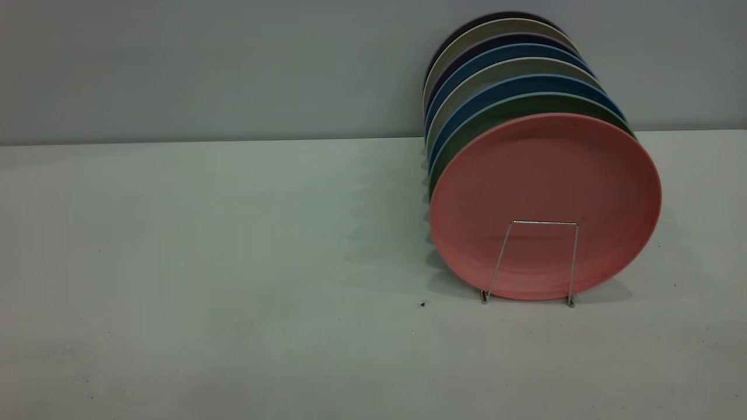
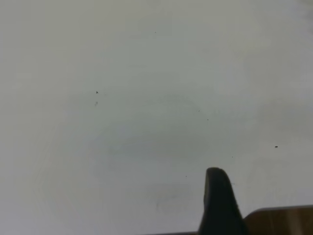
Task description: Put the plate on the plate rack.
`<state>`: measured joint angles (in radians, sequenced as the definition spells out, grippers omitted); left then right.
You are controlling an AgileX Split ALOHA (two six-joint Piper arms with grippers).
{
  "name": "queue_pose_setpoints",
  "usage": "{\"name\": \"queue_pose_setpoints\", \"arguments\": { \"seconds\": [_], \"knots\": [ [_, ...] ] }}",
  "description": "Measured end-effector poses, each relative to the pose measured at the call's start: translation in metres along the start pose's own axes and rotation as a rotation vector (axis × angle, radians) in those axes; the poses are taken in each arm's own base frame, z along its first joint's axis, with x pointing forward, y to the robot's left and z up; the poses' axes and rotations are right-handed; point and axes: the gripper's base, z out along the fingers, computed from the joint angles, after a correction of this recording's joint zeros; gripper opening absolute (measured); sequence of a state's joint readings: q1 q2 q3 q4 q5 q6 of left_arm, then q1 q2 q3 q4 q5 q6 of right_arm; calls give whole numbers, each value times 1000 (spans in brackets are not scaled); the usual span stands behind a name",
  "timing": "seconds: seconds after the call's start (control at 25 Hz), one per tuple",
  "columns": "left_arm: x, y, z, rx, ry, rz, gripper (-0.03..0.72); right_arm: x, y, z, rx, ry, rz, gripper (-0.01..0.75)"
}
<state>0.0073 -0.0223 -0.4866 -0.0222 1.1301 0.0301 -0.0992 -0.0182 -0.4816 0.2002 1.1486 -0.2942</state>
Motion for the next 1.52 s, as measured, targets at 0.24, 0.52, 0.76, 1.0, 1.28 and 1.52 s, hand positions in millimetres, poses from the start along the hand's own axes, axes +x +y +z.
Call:
{"name": "queue_pose_setpoints", "arguments": {
  "seconds": [0.24,0.52,0.76,1.0,1.28,1.52],
  "knots": [
    [0,0,0,0,0,0,499,0,0,0,0,0,0,335],
    [0,0,0,0,0,0,499,0,0,0,-3,-1,8,335],
    [0,0,0,0,0,0,499,1,-3,0,32,8,67,335],
    [0,0,0,0,0,0,499,1,-4,0,50,11,90,335],
    [0,0,0,0,0,0,499,1,-4,0,49,11,89,335],
    [0,0,0,0,0,0,499,1,-4,0,47,11,86,335]
  ]
}}
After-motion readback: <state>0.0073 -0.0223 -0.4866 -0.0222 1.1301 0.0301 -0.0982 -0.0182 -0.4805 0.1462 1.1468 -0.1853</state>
